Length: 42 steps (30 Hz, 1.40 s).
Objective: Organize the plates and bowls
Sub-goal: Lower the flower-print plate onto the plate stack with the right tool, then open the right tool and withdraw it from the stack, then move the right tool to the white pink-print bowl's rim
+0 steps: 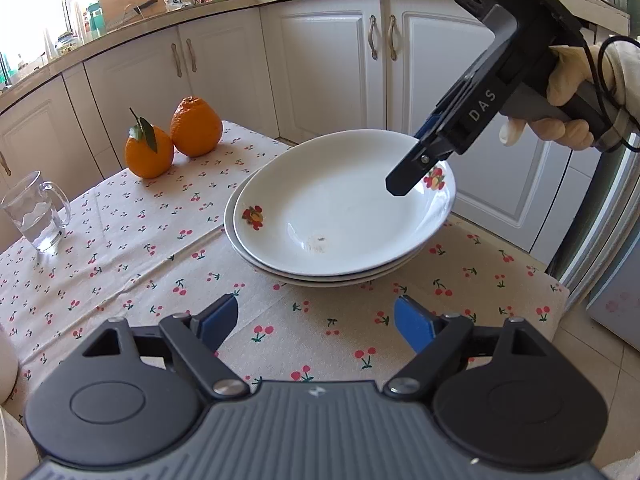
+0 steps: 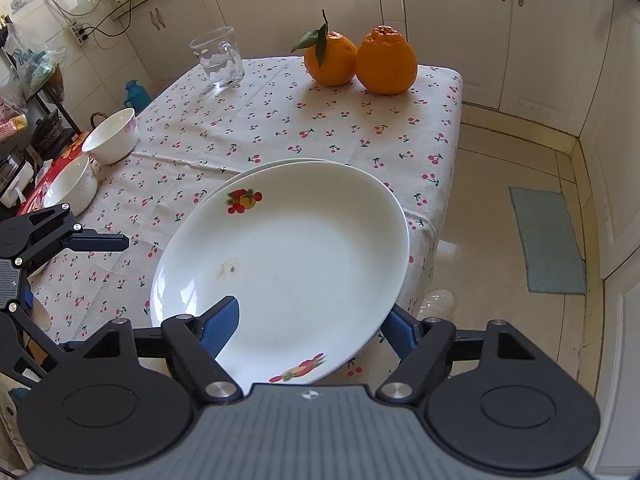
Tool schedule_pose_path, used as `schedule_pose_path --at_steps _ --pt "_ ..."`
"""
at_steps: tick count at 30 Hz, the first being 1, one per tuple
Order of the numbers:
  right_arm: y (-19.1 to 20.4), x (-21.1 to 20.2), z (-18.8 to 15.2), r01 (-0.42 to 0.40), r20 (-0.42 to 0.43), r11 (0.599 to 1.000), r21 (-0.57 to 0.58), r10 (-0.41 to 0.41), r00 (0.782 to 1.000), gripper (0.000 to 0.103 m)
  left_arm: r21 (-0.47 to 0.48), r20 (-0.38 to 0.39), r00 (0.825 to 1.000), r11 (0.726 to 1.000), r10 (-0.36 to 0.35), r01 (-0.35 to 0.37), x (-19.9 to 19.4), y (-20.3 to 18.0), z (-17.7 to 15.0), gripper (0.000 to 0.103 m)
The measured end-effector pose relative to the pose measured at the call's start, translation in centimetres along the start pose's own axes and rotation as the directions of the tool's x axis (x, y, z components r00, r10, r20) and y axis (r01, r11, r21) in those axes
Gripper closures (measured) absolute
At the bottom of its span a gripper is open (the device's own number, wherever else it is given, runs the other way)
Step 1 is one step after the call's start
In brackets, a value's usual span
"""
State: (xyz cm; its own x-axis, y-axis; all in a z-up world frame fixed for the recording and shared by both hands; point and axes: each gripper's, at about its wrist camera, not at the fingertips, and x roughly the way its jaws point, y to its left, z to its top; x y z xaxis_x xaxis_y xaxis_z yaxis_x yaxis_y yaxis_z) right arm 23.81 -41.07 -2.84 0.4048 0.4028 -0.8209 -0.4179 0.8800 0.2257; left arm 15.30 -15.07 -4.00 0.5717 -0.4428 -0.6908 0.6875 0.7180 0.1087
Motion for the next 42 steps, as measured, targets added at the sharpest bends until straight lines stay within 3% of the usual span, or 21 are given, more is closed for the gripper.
schedule_pose_path --at_steps 10,13,16,20,25,30,34,42 --pt "0.5 -0.1 -0.5 0.026 -0.010 1.000 0.010 -0.026 1.000 0.018 0.001 0.011 1.000 1.000 -0.002 0.002 -0.7 0.0 -0.3 0.017" --pt "1.0 -0.8 -0.6 0.009 0.021 1.000 0.004 -0.009 1.000 0.013 0.000 0.027 1.000 1.000 -0.003 0.003 -1.2 -0.1 -0.4 0.017" --pt "2.2 -1.8 -0.4 0.045 0.058 0.999 -0.021 -0.043 0.997 0.002 -0.006 0.063 0.998 1.000 0.001 -0.001 -2.1 -0.1 -0.4 0.010" --pt "4.6 -2.7 -0.5 0.095 0.096 0.993 -0.067 -0.088 0.991 0.000 -0.022 0.113 0.994 1.000 0.004 -0.001 -3.6 0.2 -0.4 0.006" --pt "7.8 -3.4 -0.9 0.193 0.141 0.979 -0.065 -0.183 0.973 0.000 -0.038 0.162 0.987 0.999 0.010 -0.004 -5.3 0.6 -0.8 0.003" --pt "10.5 -3.9 -1.6 0.237 0.190 0.971 -0.026 -0.228 0.955 0.000 -0.036 0.179 0.984 0.999 0.020 -0.014 -7.1 0.7 -1.9 0.002" --pt "13.6 -3.8 -2.5 0.319 0.252 0.946 -0.046 -0.298 0.921 0.000 -0.049 0.189 0.981 0.998 0.039 -0.030 -8.6 1.1 -3.2 0.002" --pt "19.1 -2.4 -4.4 0.302 0.310 0.953 -0.039 -0.275 0.910 0.000 -0.091 0.184 0.978 0.993 0.096 -0.080 -12.1 3.1 -7.2 0.002"
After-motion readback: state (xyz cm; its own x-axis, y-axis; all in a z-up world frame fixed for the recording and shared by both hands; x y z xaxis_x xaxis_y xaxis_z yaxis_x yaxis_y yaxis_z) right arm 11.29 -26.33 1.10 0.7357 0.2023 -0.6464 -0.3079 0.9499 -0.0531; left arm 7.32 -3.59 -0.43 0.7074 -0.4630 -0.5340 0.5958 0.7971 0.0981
